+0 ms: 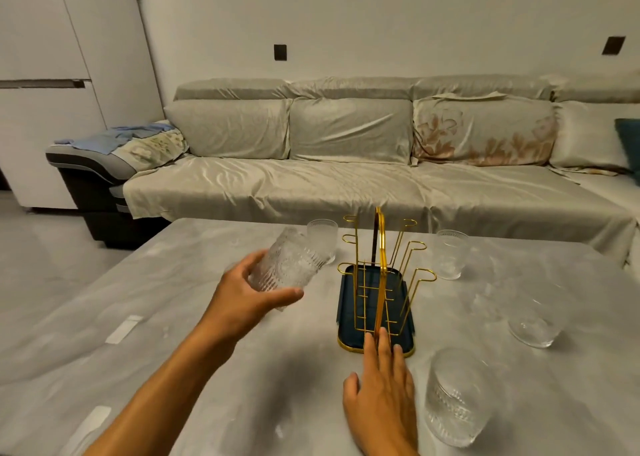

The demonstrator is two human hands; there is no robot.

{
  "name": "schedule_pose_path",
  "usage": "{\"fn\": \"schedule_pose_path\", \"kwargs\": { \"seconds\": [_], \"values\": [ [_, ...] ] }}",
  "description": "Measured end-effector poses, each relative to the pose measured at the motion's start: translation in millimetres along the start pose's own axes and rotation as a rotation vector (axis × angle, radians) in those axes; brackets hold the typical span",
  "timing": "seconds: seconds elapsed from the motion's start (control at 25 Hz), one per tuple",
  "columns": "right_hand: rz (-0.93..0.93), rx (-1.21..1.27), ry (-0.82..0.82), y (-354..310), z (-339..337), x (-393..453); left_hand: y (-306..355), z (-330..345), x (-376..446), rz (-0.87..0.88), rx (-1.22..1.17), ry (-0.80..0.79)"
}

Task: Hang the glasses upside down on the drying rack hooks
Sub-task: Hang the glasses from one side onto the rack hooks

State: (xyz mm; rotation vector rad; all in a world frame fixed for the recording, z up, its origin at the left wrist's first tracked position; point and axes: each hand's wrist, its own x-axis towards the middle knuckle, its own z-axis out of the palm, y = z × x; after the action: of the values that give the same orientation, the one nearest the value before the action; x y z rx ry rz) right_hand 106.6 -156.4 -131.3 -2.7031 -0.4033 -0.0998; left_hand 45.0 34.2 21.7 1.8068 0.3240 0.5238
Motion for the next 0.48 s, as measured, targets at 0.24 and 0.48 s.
{"fn": "schedule_pose_path", "kwargs": {
  "seconds": [0.24, 0.48],
  "values": [
    [-0.03, -0.023, 0.014, 3, 0, 2, 50, 5, 49, 0.141, 0.29, -0.066],
    [-0.031, -0.033, 0.026, 3, 3, 3, 63, 26, 73, 0.215, 0.396, -0.225]
  ]
}}
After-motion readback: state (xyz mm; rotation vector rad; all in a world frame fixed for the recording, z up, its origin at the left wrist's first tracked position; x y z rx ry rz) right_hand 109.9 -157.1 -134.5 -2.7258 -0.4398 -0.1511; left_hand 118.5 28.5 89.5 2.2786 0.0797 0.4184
